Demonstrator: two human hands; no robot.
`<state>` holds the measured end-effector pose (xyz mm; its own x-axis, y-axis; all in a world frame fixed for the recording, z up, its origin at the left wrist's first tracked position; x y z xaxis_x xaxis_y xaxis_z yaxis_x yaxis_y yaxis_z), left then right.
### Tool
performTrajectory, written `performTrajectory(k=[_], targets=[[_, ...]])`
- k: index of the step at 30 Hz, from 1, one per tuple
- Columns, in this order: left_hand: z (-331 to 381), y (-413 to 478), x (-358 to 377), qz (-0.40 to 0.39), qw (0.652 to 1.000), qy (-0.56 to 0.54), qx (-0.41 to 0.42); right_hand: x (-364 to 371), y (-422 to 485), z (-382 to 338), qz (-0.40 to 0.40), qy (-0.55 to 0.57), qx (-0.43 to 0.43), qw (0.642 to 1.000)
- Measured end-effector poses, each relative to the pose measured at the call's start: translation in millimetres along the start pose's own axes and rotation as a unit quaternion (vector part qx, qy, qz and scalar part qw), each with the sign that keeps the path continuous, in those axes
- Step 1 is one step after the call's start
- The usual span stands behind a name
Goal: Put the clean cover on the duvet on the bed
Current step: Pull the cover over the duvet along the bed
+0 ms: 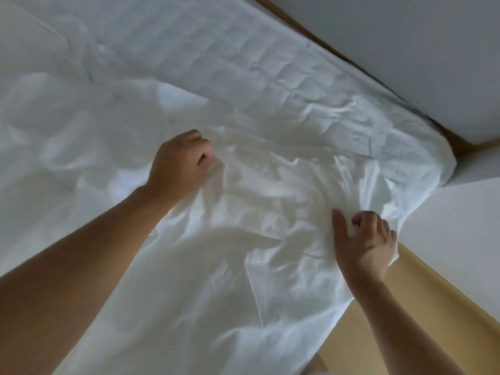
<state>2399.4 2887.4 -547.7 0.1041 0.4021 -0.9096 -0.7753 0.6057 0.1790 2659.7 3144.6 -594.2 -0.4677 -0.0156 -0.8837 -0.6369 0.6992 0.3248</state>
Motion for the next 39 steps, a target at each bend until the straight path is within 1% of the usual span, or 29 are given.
performTrajectory(k=[1, 2, 3, 4, 5, 7, 8, 9, 10, 11, 13, 14, 15, 18, 20, 21, 23, 25, 27, 28, 29, 30, 32, 33, 35, 36, 37, 38, 39], targets=[[-5, -8, -4, 0.002, 1.0, -0.004, -0.004, -5, -1, -6, 0.026, -0.013, -0.027, 0.999], [-9, -18, -7, -0.018, 1.0, -0.008, -0.017, -8, -5, -14, 0.038, -0.02, -0.048, 0.998], [-10, -31, -8, -0.055, 0.998, -0.021, -0.039, -9, -12, -26, 0.028, -0.015, -0.062, 0.998], [-8, -45, -8, -0.096, 0.993, -0.039, -0.061, -9, -24, -38, -0.013, -0.009, -0.07, 0.997], [-2, -60, -7, -0.138, 0.986, -0.056, -0.081, -6, -37, -51, -0.089, -0.009, -0.068, 0.994], [18, -88, 0, -0.238, 0.965, -0.057, -0.095, 7, -66, -65, -0.271, -0.04, -0.038, 0.961], [29, -101, 4, -0.275, 0.955, -0.052, -0.102, 14, -77, -67, -0.322, -0.056, -0.023, 0.945], [38, -113, 9, -0.29, 0.949, -0.056, -0.111, 14, -82, -69, -0.339, -0.056, -0.01, 0.939], [43, -126, 12, -0.286, 0.949, -0.059, -0.119, 12, -85, -71, -0.331, -0.03, 0.0, 0.943], [45, -139, 13, -0.272, 0.953, -0.054, -0.126, 8, -86, -73, -0.305, 0.006, 0.001, 0.952], [39, -159, 10, -0.236, 0.96, -0.041, -0.143, -7, -89, -82, -0.254, 0.062, -0.021, 0.965], [35, -168, 8, -0.224, 0.963, -0.038, -0.142, -16, -94, -87, -0.244, 0.081, -0.038, 0.966], [32, -177, 5, -0.216, 0.966, -0.035, -0.135, -23, -102, -94, -0.253, 0.101, -0.049, 0.961], [22, -204, -12, -0.213, 0.97, -0.02, -0.111, -37, -136, -123, -0.349, 0.141, -0.081, 0.923], [4, -228, -33, -0.223, 0.968, 0.022, -0.114, -38, -161, -144, -0.394, 0.155, -0.12, 0.898], [-9, -242, -45, -0.224, 0.965, 0.041, -0.132, -39, -173, -155, -0.414, 0.159, -0.139, 0.885], [-42, -269, -74, -0.23, 0.949, 0.074, -0.202, -39, -191, -170, -0.469, 0.14, -0.162, 0.857], [-66, -292, -100, -0.274, 0.917, 0.131, -0.258, -36, -201, -175, -0.51, 0.113, -0.145, 0.84], [-69, -310, -110, -0.33, 0.885, 0.166, -0.283, -36, -202, -174, -0.495, 0.104, -0.118, 0.854], [-63, -313, -110, -0.334, 0.885, 0.155, -0.286, -38, -199, -172, -0.472, 0.108, -0.111, 0.868], [-53, -313, -109, -0.309, 0.901, 0.139, -0.271, -39, -194, -169, -0.445, 0.115, -0.107, 0.882], [-40, -307, -106, -0.266, 0.924, 0.124, -0.247, -41, -189, -164, -0.418, 0.124, -0.104, 0.894], [-6, -279, -98, -0.161, 0.967, 0.102, -0.168, -44, -177, -149, -0.382, 0.136, -0.103, 0.908], [14, -256, -92, -0.109, 0.982, 0.089, -0.126, -45, -172, -140, -0.369, 0.128, -0.116, 0.913], [55, -207, -77, -0.054, 0.996, 0.048, -0.06, -48, -161, -119, -0.317, 0.107, -0.134, 0.933], [76, -181, -66, -0.044, 0.998, 0.027, -0.024, -51, -155, -107, -0.267, 0.104, -0.121, 0.95], [97, -157, -53, -0.055, 0.998, 0.007, 0.007, -52, -148, -94, -0.204, 0.096, -0.087, 0.97], [117, -137, -37, -0.098, 0.995, -0.01, 0.028, -54, -141, -79, -0.143, 0.081, -0.024, 0.986], [135, -122, -19, -0.161, 0.986, -0.012, 0.044, -53, -137, -63, -0.106, 0.066, 0.072, 0.99]])
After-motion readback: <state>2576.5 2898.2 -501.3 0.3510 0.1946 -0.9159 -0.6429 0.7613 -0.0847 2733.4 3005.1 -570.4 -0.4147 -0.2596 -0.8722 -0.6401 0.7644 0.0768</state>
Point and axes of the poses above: each hand's wrist, its own y-axis towards the middle knuckle, its own x-axis out of the palm, z = x × y, the point moved 2 cm from there along y, towards the middle knuckle, and after that the axes turned 3 degrees about z, right-handed, at the moved point
